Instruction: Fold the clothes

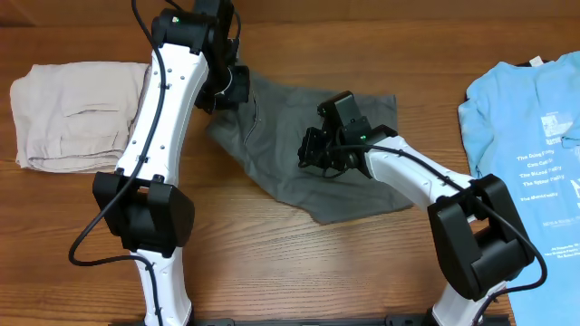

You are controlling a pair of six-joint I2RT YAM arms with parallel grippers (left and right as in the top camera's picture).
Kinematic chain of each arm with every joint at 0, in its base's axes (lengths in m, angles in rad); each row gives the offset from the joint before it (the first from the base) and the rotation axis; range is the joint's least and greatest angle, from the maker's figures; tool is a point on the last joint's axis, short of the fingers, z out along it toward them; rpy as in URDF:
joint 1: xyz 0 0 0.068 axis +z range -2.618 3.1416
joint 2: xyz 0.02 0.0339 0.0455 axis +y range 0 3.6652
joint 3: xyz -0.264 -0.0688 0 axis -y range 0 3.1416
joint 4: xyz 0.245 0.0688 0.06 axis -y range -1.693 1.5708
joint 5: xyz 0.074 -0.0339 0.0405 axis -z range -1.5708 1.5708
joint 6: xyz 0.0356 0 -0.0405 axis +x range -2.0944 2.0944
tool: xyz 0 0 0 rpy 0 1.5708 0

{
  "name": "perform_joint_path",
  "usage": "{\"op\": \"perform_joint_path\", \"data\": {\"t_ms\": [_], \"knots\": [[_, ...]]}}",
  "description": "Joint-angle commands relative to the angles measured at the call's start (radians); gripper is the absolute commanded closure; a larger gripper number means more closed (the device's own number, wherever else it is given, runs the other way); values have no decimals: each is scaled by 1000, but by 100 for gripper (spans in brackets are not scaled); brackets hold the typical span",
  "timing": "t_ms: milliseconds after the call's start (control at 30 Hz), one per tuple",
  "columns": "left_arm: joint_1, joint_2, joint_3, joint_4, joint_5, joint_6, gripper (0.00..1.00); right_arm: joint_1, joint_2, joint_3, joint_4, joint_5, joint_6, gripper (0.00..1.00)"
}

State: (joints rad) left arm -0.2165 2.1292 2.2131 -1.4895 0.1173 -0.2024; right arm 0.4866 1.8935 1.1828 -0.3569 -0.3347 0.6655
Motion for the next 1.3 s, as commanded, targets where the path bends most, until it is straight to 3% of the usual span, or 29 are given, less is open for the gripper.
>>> {"op": "perform_joint_path", "data": {"t_ms": [0,267,500,800,1000,1267], "knots": [[-3,-16,29,7,41,-4,96,36,68,11,57,27,16,96],[-6,-18,35,1,113,-3,96,76,197,11,177,28,19,96],[-7,-18,98,-25,112,-3,96,50,137,32,203,-85,-49,96],[-8,-18,165,-56,120,-4,96,-144,-148,80,-185,9,-98,96],[-45,-18,164,-55,118,-15,96,-318,-188,74,-552,193,-130,96],[-141,-14,164,-28,-24,-87,96,-391,-182,-60,-577,241,-180,96]]}}
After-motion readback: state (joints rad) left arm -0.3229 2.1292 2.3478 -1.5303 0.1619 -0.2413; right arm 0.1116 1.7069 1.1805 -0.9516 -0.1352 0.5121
